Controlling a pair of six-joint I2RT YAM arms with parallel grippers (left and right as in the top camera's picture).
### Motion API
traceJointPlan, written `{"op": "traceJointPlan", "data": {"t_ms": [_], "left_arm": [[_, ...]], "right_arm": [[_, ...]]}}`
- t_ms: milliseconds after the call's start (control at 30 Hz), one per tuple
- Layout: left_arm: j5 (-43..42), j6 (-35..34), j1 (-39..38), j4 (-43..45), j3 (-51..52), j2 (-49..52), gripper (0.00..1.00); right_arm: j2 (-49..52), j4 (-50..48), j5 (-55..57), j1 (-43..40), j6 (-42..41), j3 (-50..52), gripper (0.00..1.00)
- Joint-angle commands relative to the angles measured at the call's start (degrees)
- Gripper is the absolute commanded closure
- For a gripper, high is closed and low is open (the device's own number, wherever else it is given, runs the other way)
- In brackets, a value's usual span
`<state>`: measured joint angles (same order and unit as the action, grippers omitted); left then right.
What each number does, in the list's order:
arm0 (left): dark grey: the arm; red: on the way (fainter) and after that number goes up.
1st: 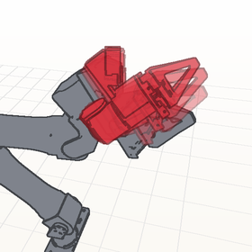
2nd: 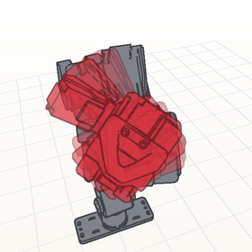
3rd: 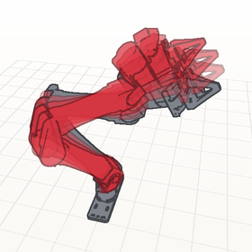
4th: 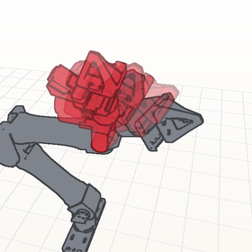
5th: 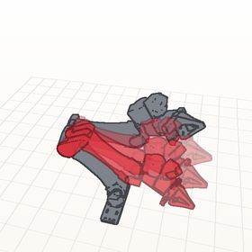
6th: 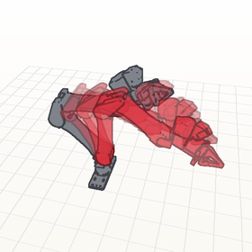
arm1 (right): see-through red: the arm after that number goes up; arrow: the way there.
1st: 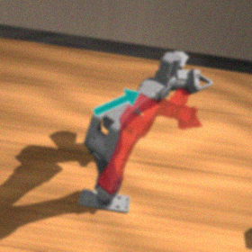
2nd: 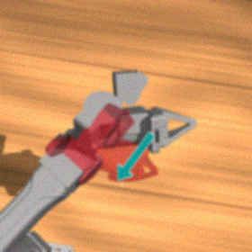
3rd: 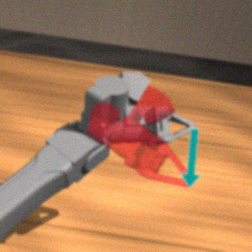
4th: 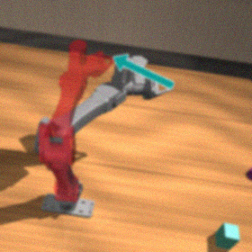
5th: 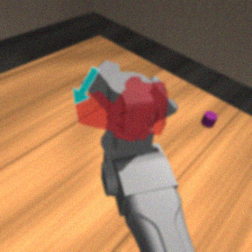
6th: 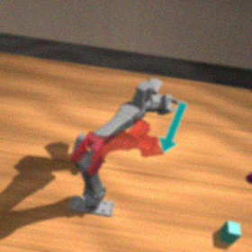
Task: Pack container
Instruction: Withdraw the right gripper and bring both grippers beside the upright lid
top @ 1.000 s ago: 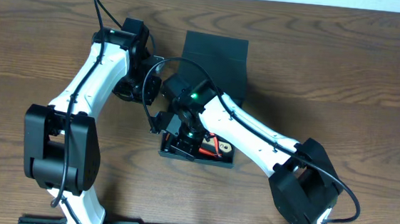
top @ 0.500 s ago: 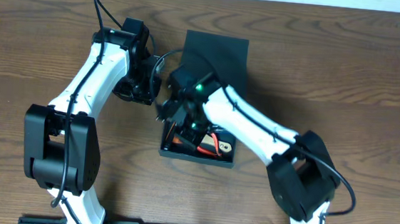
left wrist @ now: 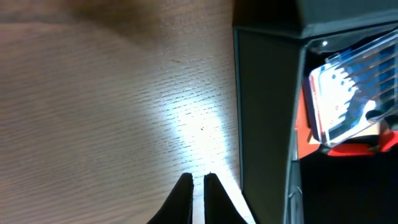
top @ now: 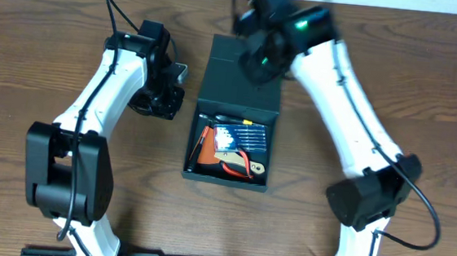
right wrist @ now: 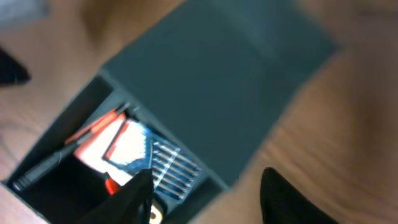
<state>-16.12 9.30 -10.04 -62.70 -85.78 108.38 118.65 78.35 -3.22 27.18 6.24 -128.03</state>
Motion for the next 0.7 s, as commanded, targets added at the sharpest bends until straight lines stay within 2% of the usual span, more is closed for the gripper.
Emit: {"op": "traceJointPlan", "data": {"t_ms": [0,33,133,167,233,300,333,367,467,500,667], "left_arm": [[0.35,-0.11,1.9,0.2,0.31,-4.02,0.75],[0.33,-0.9,2.67,0.39,0.31,-4.42,0.61],[-1.07,-4.22,5.29,0.83,0.28,-4.59,0.38],[-2.67,-4.74,6.14,1.16,0.28,-4.52,0.34],[-7.39,-5.9,8.22,2.67,0.28,-4.5,0.33],[-12.28,-7.52,10.16,5.03,0.28,-4.42,0.33],[-14.84,-8.09,11.13,6.47,0.28,-4.28,0.37],[-16.96,-8.68,12.02,7.89,0.28,-4.09,0.55],[-19.54,-12.63,13.99,11.32,0.28,-2.69,0.9],[-20.81,-13.11,14.51,12.24,0.28,-1.79,0.94],[-26.05,-14.36,15.15,13.84,0.28,4.28,0.94]], "right_arm": [[-1.01,2.47,3.58,-4.57,-7.85,-6.78,0.38],[-1.01,3.15,4.22,-6.29,-11.08,-7.78,0.28],[-1.01,4.39,4.72,-11.8,-20.17,-8.17,0.28],[-0.94,4.61,4.44,-13.88,-23.26,-7.87,0.28],[-0.79,4.31,2.67,-17.86,-27.23,-6.82,0.36],[-0.63,2.97,-1.03,-21.05,-27.65,-5.51,0.55],[-0.61,2.05,-3.19,-22.56,-27.67,-4.48,0.84],[-0.61,1.29,-5.14,-23.87,-28.15,-3.23,0.99],[-0.57,-1.25,-10.21,-26.49,-28.5,1.62,0.99],[-0.57,-2.4,-11.72,-26.99,-28.46,3.74,0.99],[-0.55,-10.99,-21.16,-27.52,-26.56,15.26,0.99]]}}
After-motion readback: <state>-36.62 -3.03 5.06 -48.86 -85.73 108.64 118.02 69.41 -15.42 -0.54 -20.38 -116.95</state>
